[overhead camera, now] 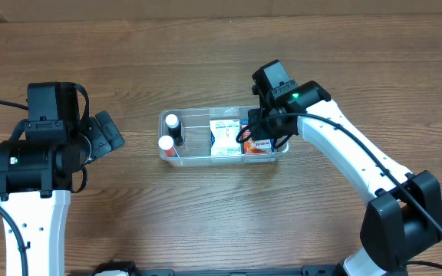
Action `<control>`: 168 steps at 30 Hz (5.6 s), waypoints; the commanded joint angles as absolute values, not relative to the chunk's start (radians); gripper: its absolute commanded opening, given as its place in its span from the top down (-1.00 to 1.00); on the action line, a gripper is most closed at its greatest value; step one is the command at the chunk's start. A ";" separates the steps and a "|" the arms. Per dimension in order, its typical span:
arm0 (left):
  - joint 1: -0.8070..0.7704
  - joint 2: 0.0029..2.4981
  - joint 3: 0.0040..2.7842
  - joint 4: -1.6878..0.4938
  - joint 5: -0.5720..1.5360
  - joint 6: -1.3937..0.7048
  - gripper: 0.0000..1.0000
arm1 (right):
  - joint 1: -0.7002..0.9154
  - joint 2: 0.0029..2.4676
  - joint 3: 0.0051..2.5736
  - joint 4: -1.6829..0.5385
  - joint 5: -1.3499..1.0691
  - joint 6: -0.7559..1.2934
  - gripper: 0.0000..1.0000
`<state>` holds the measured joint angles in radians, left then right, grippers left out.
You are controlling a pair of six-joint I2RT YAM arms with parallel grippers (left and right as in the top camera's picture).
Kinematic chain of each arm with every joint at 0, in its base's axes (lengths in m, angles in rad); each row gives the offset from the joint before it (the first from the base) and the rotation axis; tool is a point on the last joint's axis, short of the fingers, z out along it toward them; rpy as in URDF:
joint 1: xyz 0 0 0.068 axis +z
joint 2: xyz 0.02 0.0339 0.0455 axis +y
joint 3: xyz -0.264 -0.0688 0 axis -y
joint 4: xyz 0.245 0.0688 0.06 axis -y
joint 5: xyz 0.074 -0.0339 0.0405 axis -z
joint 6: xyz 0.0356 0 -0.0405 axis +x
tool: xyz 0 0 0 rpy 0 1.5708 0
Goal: Pack container
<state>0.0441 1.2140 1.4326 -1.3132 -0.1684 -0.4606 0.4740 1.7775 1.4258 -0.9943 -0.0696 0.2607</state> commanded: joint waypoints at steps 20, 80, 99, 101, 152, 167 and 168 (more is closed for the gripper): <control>0.049 1.216 1.437 -1.312 -0.164 -0.441 -1.00 | 0.492 1.960 1.377 -0.931 -0.072 0.259 0.92; -0.008 0.459 0.968 -1.261 0.000 -0.348 -1.00 | 0.105 0.591 0.952 -1.139 0.104 0.291 -1.00; -0.008 0.459 0.968 -1.261 0.000 -0.348 -1.00 | 0.103 0.003 0.047 -0.019 -0.167 -0.113 -1.00; -0.008 0.459 0.968 -1.260 0.000 -0.348 -1.00 | 0.102 0.003 0.006 -0.033 -0.141 -0.113 -1.00; 0.001 0.004 0.006 -0.078 -0.001 -0.056 -1.00 | 0.101 0.003 0.009 -0.076 -0.098 -0.091 -1.00; 0.001 0.005 0.006 -0.078 -0.001 -0.056 -1.00 | 0.101 0.003 0.009 -0.076 -0.098 -0.090 -1.00; 0.001 0.005 0.006 -0.078 -0.001 -0.056 -1.00 | 0.101 0.003 0.009 -0.076 -0.098 -0.090 -1.00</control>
<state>-0.0051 0.0151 0.0097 -0.0811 -0.0177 -0.0662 0.1051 0.0147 0.0181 -0.0818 -0.1040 -0.0971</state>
